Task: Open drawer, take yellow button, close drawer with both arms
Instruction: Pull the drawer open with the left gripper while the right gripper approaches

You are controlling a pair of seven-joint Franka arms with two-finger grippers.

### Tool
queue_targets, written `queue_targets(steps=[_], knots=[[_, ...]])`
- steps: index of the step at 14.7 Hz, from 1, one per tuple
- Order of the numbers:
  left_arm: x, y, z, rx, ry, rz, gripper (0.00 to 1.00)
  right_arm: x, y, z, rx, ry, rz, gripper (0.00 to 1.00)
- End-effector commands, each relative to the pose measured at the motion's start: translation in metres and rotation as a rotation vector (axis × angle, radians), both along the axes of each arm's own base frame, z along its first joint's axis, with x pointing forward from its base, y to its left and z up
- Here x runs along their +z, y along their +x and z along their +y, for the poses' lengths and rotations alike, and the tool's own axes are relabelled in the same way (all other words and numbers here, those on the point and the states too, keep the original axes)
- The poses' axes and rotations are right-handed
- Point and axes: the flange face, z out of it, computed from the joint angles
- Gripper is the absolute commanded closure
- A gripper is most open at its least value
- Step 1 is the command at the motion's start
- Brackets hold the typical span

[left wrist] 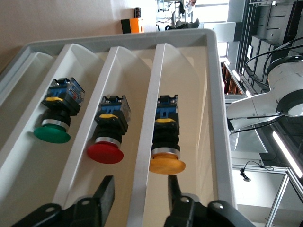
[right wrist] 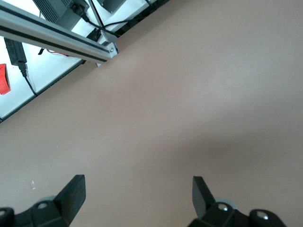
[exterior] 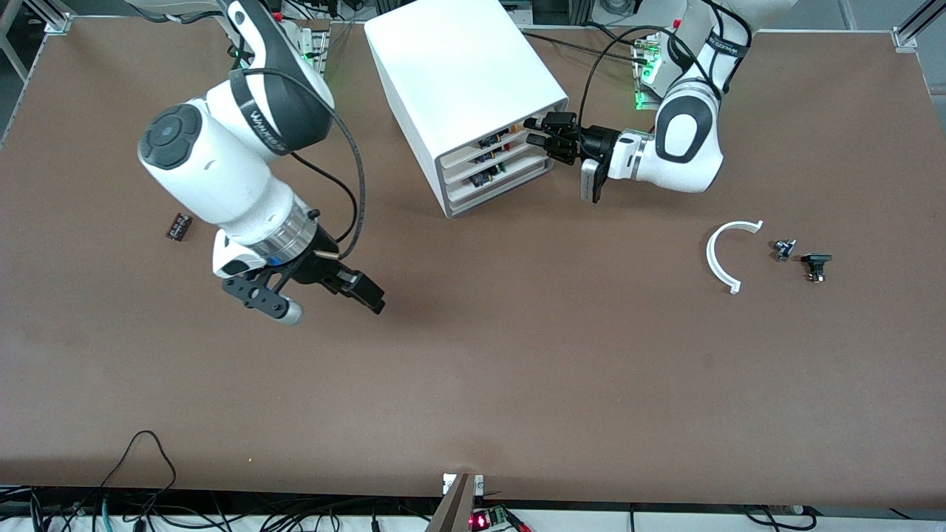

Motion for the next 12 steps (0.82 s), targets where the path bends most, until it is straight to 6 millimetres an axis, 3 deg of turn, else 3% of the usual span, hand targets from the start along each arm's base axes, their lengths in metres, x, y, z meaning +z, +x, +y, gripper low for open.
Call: queue_targets(steps=[1,2,5,8,12], knots=[[0.005,-0.010,-0.004,0.011,0.005,-0.027,0.90,0.005,-0.002,0.015,-0.050,0.028,0.012,0.00],[0.005,-0.009,-0.003,0.014,0.007,-0.026,1.00,0.004,-0.003,0.018,-0.067,0.031,0.023,0.00],[0.007,0.001,0.003,0.033,0.015,-0.020,1.00,0.009,-0.005,0.040,-0.126,0.057,0.052,0.00],[0.005,0.041,0.035,0.051,0.048,-0.033,1.00,0.016,-0.009,0.077,-0.207,0.058,0.116,0.00],[0.003,0.105,0.068,0.049,0.092,-0.048,1.00,0.010,-0.032,0.116,-0.278,0.046,0.159,0.00]])
